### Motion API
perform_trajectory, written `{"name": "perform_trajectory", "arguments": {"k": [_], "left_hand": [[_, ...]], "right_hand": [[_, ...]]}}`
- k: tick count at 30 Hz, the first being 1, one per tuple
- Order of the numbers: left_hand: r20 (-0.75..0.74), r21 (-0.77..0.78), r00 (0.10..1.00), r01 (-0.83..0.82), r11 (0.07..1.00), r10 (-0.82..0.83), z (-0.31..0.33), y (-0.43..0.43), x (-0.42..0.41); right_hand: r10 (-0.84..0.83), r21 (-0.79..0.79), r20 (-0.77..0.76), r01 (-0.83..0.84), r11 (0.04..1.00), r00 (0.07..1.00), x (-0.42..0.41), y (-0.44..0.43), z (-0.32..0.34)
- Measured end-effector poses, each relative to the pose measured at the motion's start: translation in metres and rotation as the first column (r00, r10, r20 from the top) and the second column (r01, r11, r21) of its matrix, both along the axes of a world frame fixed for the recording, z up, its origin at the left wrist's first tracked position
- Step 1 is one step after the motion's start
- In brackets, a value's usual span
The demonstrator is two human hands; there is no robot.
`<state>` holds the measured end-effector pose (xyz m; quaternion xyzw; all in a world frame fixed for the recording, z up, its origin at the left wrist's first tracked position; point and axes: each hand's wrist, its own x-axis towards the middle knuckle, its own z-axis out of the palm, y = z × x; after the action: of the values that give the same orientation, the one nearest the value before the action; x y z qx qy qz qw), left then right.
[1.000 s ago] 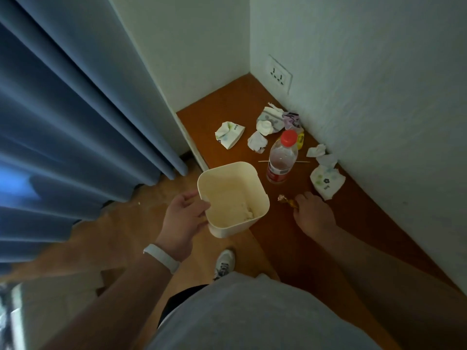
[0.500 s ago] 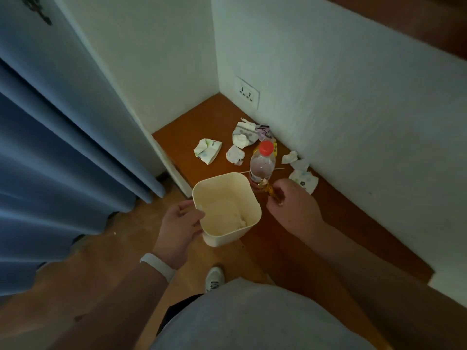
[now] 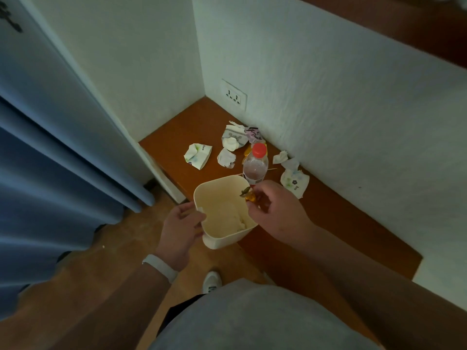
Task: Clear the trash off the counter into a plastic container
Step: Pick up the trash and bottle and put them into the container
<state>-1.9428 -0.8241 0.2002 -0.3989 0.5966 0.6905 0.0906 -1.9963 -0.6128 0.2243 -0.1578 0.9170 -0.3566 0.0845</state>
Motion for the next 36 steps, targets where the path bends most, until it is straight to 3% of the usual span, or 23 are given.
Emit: {"name": "perform_trajectory", "arguments": {"k": [6, 12, 15, 18, 21, 24, 36], "left_hand": [[0.001, -0.009, 1.0, -0.004, 1.0, 0.004, 0.002, 0.0, -0.008], [0.013, -0.04, 0.999, -0.034, 0.999, 0.035, 0.002, 0.003, -0.01], [0.024, -0.056, 0.998, -0.06, 0.997, 0.062, 0.002, 0.003, -0.011], [0.031, -0.064, 0.993, -0.108, 0.992, 0.11, 0.0, 0.003, -0.011], [0.04, -0.079, 0.99, -0.133, 0.988, 0.136, 0.002, 0.006, -0.01], [0.041, -0.097, 0.986, -0.158, 0.983, 0.162, 0.002, 0.008, -0.009], [0.049, -0.122, 0.985, -0.16, 0.979, 0.167, 0.005, 0.015, -0.002]], "right_hand": [[0.084, 0.189, 0.045, -0.091, 0.978, 0.995, -0.004, 0.001, -0.016], [0.081, 0.09, 0.001, -0.081, 0.993, 0.997, -0.02, 0.016, -0.028], [0.031, 0.115, -0.001, -0.031, 0.993, 1.0, -0.04, 0.033, -0.041], [0.029, 0.306, 0.014, -0.031, 0.952, 0.999, -0.065, 0.056, -0.067], [0.058, 0.542, 0.05, -0.076, 0.837, 0.997, -0.086, 0.078, -0.097], [0.055, 0.639, 0.08, -0.093, 0.764, 0.995, -0.099, 0.094, -0.12], [0.074, 0.614, -0.007, -0.054, 0.787, 0.997, -0.11, 0.111, -0.14]]}}
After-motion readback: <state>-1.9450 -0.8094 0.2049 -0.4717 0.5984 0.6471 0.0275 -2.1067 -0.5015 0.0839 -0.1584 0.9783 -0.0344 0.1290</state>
